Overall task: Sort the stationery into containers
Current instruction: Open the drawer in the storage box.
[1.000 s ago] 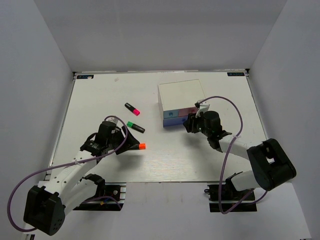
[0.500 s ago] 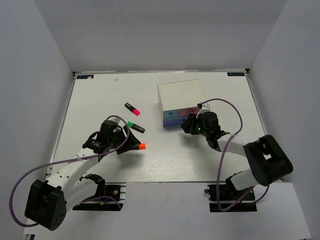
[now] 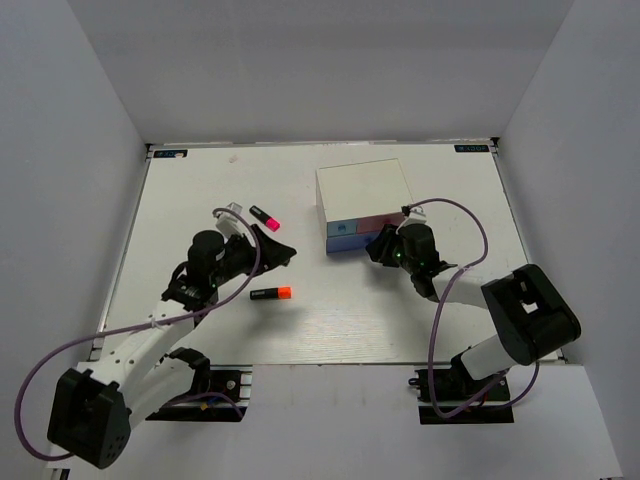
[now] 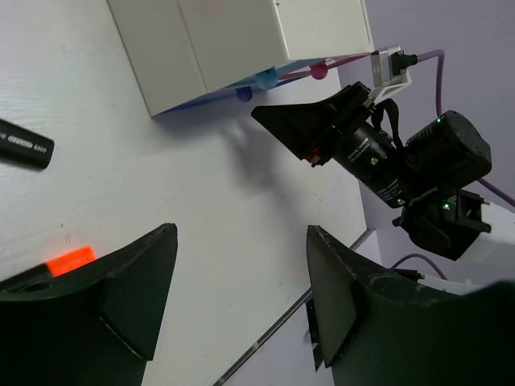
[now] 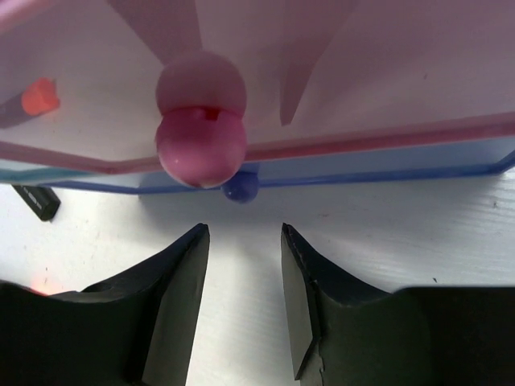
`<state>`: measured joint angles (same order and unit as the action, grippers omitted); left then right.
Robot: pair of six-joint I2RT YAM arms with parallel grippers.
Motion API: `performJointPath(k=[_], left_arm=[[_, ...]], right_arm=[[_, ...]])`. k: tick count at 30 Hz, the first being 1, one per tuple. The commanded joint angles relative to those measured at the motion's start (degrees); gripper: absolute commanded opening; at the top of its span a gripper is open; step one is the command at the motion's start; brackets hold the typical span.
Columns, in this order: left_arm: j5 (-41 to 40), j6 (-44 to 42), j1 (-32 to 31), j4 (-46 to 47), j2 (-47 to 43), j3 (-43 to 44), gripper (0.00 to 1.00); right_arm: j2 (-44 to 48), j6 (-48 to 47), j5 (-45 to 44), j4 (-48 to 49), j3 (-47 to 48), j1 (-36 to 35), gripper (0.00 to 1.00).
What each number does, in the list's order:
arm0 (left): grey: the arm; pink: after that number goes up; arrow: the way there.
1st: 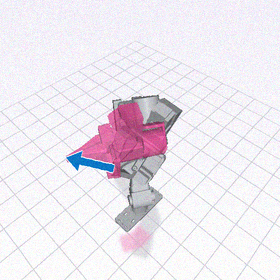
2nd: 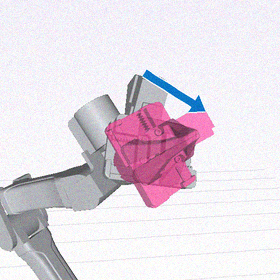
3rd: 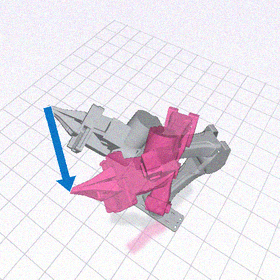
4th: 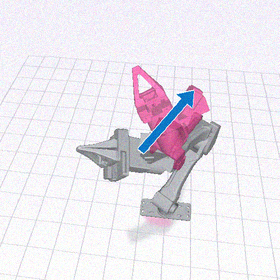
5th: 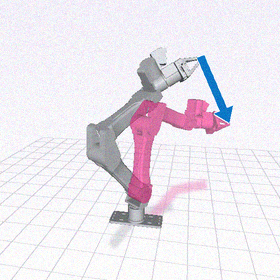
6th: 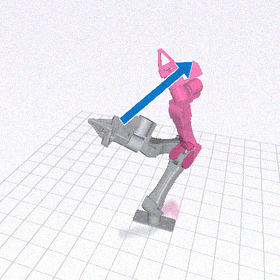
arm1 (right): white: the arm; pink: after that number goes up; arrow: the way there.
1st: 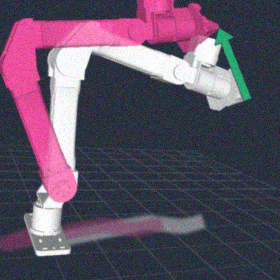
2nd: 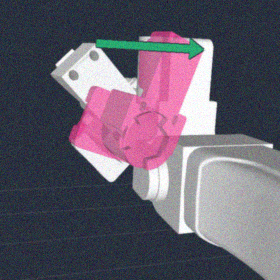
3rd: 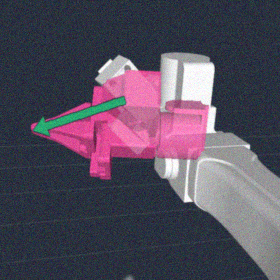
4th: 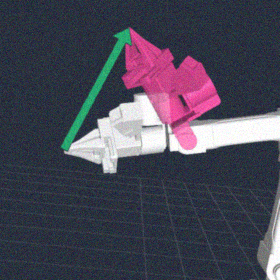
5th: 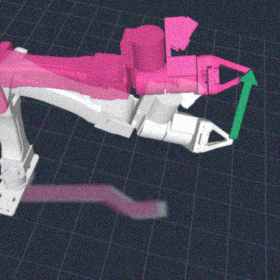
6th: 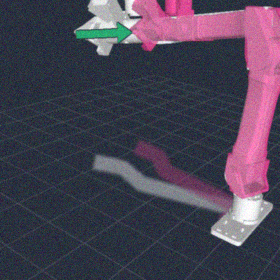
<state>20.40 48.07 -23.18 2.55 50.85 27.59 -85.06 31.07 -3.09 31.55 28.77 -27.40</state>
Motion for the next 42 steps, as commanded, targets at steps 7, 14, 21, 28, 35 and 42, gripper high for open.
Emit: performJointPath(k=[7, 14, 21, 28, 35, 42], left_arm=[[3.42, -0.35, -0.29, 6.42, 5.66, 3.61, 0.75], [3.41, -0.96, -0.81, 4.58, 5.66, 4.13, 0.75], [2.89, -0.96, -0.81, 4.05, 5.14, 4.13, 0.75], [2.36, -0.96, -0.81, 3.52, 4.61, 3.61, 0.75], [2.36, -0.96, -0.81, 3.52, 4.61, 3.61, 0.75], [2.36, -0.96, -0.81, 3.52, 5.14, 3.61, 0.75]], right_arm=[[-2.04, 3.47, -3.5, 5.8, 0.23, 0.33, 0.46], [-3.53, 4.62, -4.03, 7.3, 0.32, 0.24, 0.46], [-6.43, 5.14, -2.97, 7.74, 2.16, 0.06, 0.46], [-7.49, 5.32, -3.32, 8.79, 3.39, 0.06, 0.44], [-5.82, 7.16, -4.02, 8.53, 3.66, 0.15, 0.43], [-5.73, 5.86, -5.08, 10.55, 3.57, 0.33, 0.43]])
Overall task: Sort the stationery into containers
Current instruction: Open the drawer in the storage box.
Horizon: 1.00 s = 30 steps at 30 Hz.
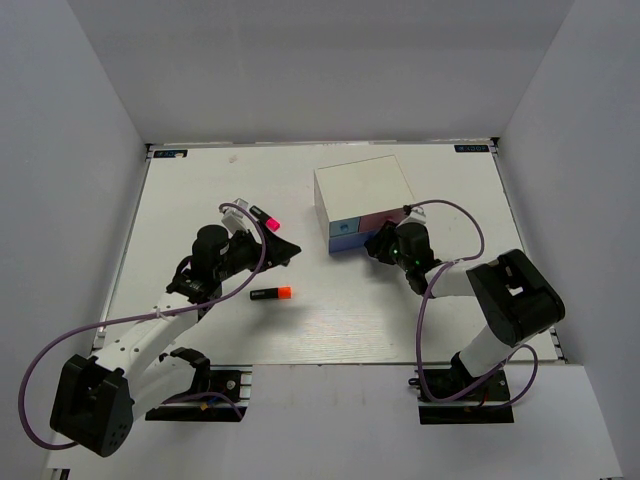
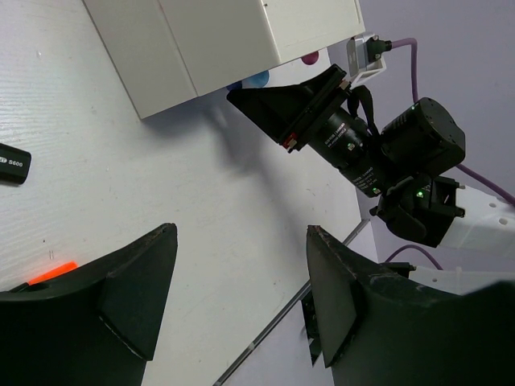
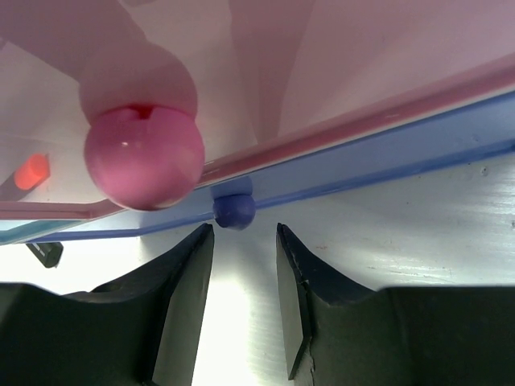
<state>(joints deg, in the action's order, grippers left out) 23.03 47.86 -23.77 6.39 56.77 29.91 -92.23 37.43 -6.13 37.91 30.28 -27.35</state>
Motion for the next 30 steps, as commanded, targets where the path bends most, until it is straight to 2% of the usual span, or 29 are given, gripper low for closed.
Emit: performJointPath(k=[1, 9, 13, 17, 19, 21, 27, 30], left_arm=[[-0.26, -0.75, -0.22, -0.33, -0.79, 1.29, 0.75], [-0.26, -0.75, -0.22, -0.33, -0.79, 1.29, 0.75], [-0.26, -0.75, -0.22, -0.86, -0.79, 1.29, 0.75], [-0.26, -0.75, -0.22, -0.86, -0.79, 1.29, 0.75], [-0.26, -0.75, -0.22, -0.86, -0.79, 1.29, 0.75], [-0.26, -0.75, -0.22, -0.86, -0.79, 1.29, 0.75], [-0.26, -0.75, -0.22, -0.86, -0.79, 1.29, 0.75], [-0.26, -0.75, -0.22, -0.86, -0.79, 1.29, 0.75]], right_arm=[[1.09, -0.78, -1.87, 5.58, 2.15, 0.2, 0.43], [-0.76, -2.8, -0.72, 8.4, 3.47, 0.2, 0.44], [-1.55, -3.06, -0.72, 8.41, 4.17, 0.28, 0.38], [-1.99, -3.24, -0.55, 8.76, 3.82, 0.2, 0.27], [-1.99, -3.24, -0.37, 9.02, 3.64, 0.11, 0.25], [-1.91, -3.24, -0.29, 9.02, 3.55, 0.2, 0.19], [-0.85, -3.15, -0.11, 8.93, 2.41, 0.28, 0.22], [-0.15, -3.33, 0.24, 8.67, 1.19, 0.19, 0.14]])
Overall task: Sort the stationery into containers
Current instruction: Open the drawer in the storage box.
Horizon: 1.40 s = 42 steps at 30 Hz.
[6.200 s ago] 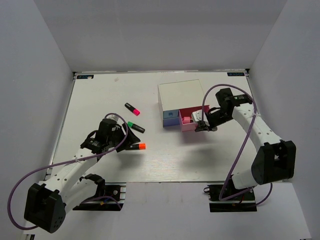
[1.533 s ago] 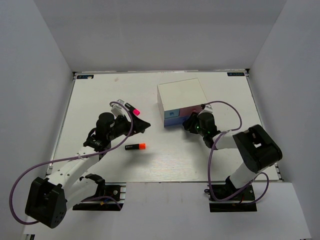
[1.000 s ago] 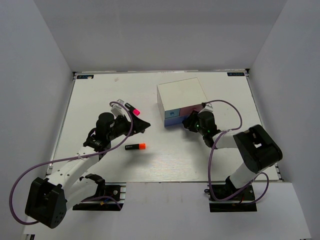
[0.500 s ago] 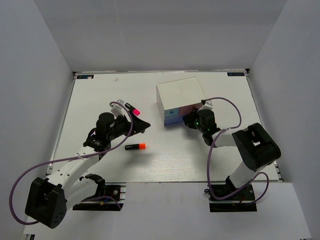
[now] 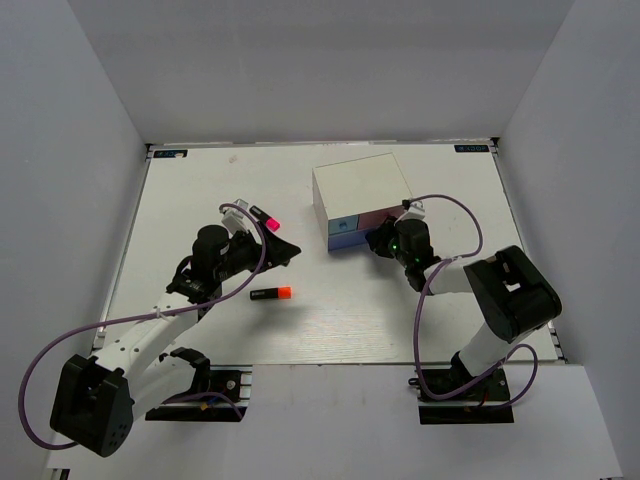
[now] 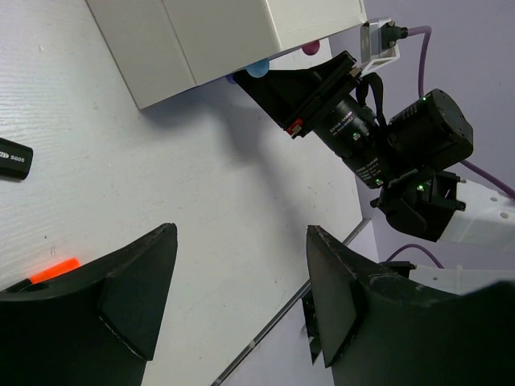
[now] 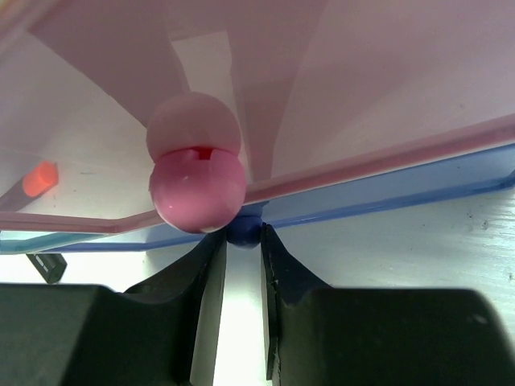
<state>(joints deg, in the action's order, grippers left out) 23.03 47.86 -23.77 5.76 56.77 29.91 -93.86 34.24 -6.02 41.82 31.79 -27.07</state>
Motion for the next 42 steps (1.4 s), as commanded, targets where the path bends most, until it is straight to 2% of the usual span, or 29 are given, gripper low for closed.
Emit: performJointPath(k=[1, 19, 24, 26, 27, 29, 30, 31, 35, 36, 38, 39, 40, 41, 42], left_arm=[[-0.26, -0.75, -0.22, -0.22, -0.79, 1.29, 0.75], [-0.87, -0.75, -0.22, -0.22, -0.79, 1.29, 0.75], [-2.72, -0.75, -0.22, -3.73, -0.79, 1.29, 0.75], [-4.21, -0.14, -0.22, -5.49, -0.18, 1.9, 0.75], [-4.74, -0.13, -0.22, -6.89, -0.17, 1.91, 0.75], [-6.23, 0.39, -0.22, -8.39, -0.17, 3.13, 0.75], [-6.85, 0.92, -0.22, -10.31, 0.44, 3.14, 0.75], [-8.25, 0.92, -0.22, -11.55, 0.97, 4.53, 0.75], [-12.03, 2.94, -0.22, -20.59, 3.95, 8.66, 0.75], [-13.26, 3.55, -0.22, -25.31, 4.92, 10.85, 0.75], [-13.79, 3.56, -0.22, -29.56, 7.82, 12.97, 0.68], [-13.28, 2.17, -0.22, -30.97, 8.61, 14.28, 0.62], [-12.66, 0.5, -0.22, -32.29, 9.14, 14.82, 0.47], [-12.66, -1.34, -0.22, -33.0, 9.14, 15.35, 0.39], [-11.7, -6.06, -0.22, -33.61, 9.14, 15.87, 0.34]], right_arm=[[2.1, -0.31, 0.13, 4.76, -0.59, -0.18, 0.14], [13.26, 1.0, 3.38, -0.51, -11.13, -0.26, 0.12], [16.95, 1.71, 4.53, -2.97, -13.86, -0.35, 0.14], [17.49, 1.71, 4.7, -3.33, -14.82, -0.35, 0.19], [17.92, 1.71, 4.62, -3.33, -15.0, -0.09, 0.36], [18.36, 0.75, 5.4, -3.24, -15.18, -0.18, 0.64], [18.71, 0.31, 5.41, -3.07, -15.09, -0.18, 0.85], [19.07, -0.05, 5.32, -3.24, -15.09, -0.18, 0.9], [21.44, -2.07, 9.97, -8.32, -14.22, -0.09, 0.9], [23.36, -2.85, 10.41, -11.03, -13.6, 0.0, 0.9], [25.04, -3.74, 13.12, -15.16, -13.07, -0.09, 0.9], [26.96, -4.78, 13.92, -17.02, -12.9, -0.18, 0.9], [29.07, -5.14, 14.8, -17.82, -12.98, -0.26, 0.9], [30.13, -5.93, 18.12, -20.09, -12.63, -0.09, 0.9], [32.15, -7.85, 19.63, -20.72, -12.63, -0.18, 0.85]])
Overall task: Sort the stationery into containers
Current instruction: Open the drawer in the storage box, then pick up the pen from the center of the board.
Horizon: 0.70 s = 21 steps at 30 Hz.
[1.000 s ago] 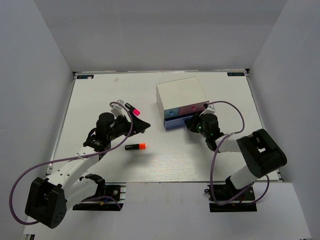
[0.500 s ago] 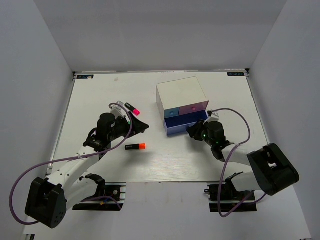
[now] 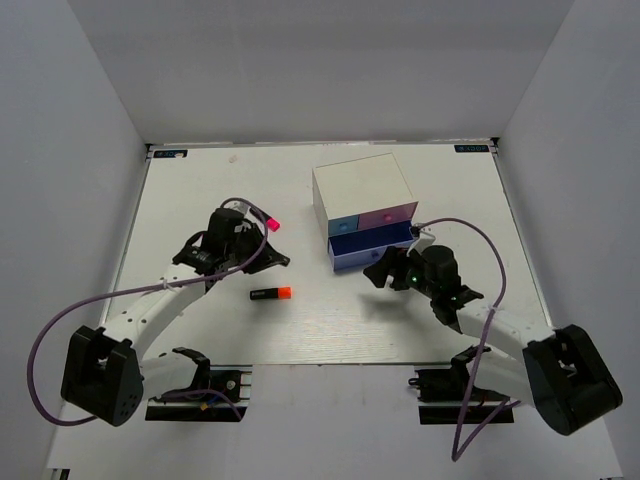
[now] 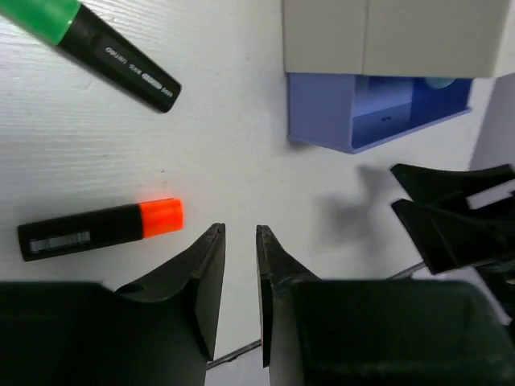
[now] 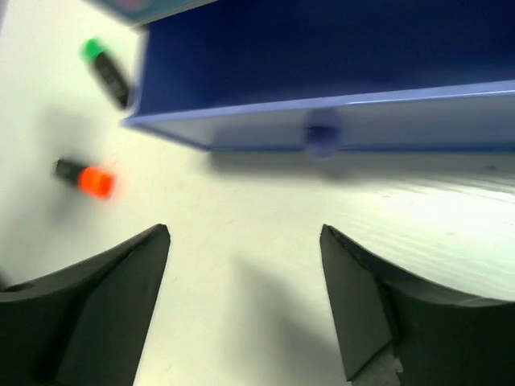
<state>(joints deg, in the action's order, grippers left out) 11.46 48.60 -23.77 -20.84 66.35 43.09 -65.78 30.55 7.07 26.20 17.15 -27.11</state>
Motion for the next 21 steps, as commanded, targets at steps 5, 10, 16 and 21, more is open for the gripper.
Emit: performJointPath(k=[5, 10, 16, 21], left_arm=[[8.64, -26.49, -0.22, -7.55, -0.43, 4.54, 0.4], [12.44, -39.7, -2.06, -11.67, 3.69, 9.02, 0.57], [9.81, -53.94, -5.58, -19.23, 14.6, 11.75, 0.66], [4.63, -60.81, -8.57, -19.06, 14.6, 9.99, 0.71]], right_arm=[[12.6, -15.31, 25.94, -6.67, 2.45, -0.05, 0.14], [13.05, -34.07, 35.45, -16.78, 8.23, -0.04, 0.35], [11.9, -48.01, 38.03, -29.96, 18.34, 0.31, 0.67], [12.78, -48.91, 34.5, -29.97, 21.08, 2.06, 0.75]])
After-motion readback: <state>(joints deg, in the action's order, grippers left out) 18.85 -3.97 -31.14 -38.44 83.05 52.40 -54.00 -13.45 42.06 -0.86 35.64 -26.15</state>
